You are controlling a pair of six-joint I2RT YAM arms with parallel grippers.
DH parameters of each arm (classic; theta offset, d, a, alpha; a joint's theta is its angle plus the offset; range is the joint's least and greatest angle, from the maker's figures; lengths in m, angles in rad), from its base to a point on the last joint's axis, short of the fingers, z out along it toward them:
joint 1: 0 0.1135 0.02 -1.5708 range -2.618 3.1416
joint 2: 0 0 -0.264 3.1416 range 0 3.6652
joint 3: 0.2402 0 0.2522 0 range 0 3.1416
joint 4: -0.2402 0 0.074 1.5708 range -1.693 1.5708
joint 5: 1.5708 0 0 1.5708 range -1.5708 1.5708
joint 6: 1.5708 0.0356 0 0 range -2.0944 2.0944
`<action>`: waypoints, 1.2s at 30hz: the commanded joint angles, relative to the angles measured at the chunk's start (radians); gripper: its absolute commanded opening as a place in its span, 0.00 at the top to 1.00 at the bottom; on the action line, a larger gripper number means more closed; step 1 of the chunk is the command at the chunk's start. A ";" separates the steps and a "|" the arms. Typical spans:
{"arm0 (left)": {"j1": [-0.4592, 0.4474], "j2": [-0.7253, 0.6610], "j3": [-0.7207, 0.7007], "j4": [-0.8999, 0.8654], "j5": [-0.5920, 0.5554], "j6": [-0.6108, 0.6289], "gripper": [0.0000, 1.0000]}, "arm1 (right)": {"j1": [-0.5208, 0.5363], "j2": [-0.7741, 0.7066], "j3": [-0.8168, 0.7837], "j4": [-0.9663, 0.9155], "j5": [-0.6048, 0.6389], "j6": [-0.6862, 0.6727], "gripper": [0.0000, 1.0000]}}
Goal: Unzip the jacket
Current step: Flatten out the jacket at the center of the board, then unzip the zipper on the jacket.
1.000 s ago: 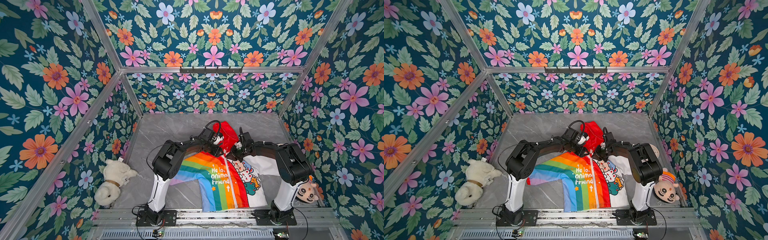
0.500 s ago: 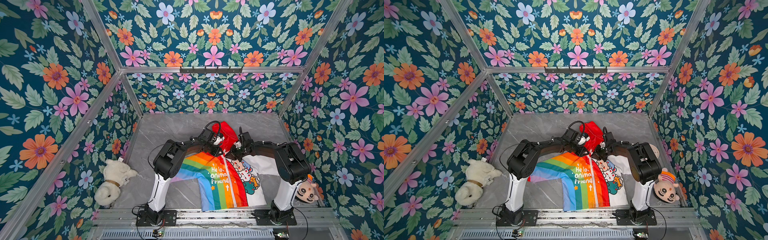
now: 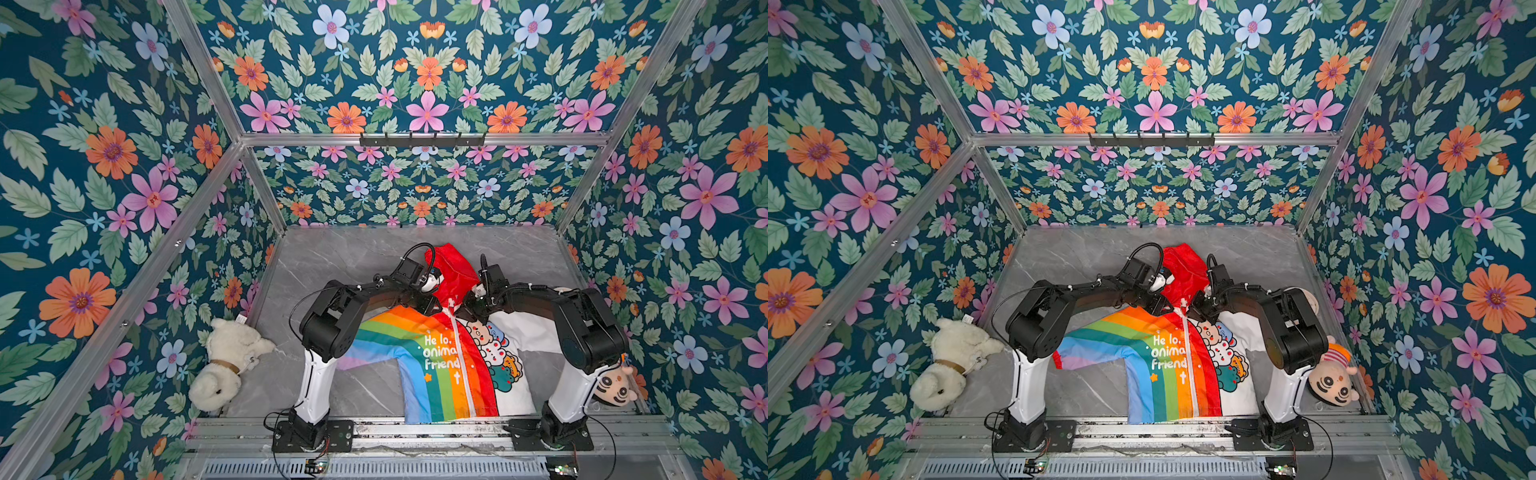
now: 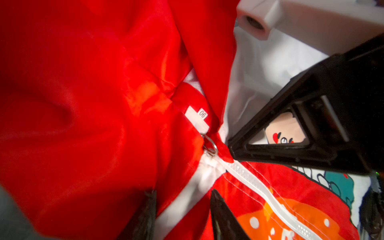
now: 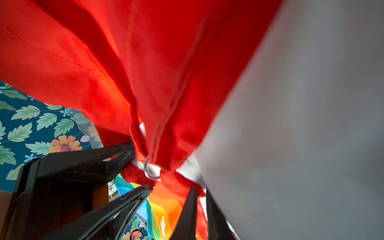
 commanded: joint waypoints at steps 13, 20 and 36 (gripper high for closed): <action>-0.020 0.055 0.055 -0.046 0.018 -0.004 0.66 | -0.001 0.040 0.005 -0.060 0.041 -0.019 0.86; -0.020 0.030 0.030 -0.021 0.022 -0.031 0.94 | -0.001 -0.004 0.002 -0.059 0.058 -0.053 0.79; -0.012 -0.089 -0.105 0.174 0.112 -0.197 1.00 | 0.104 -0.328 -0.092 -0.076 0.176 -0.284 0.78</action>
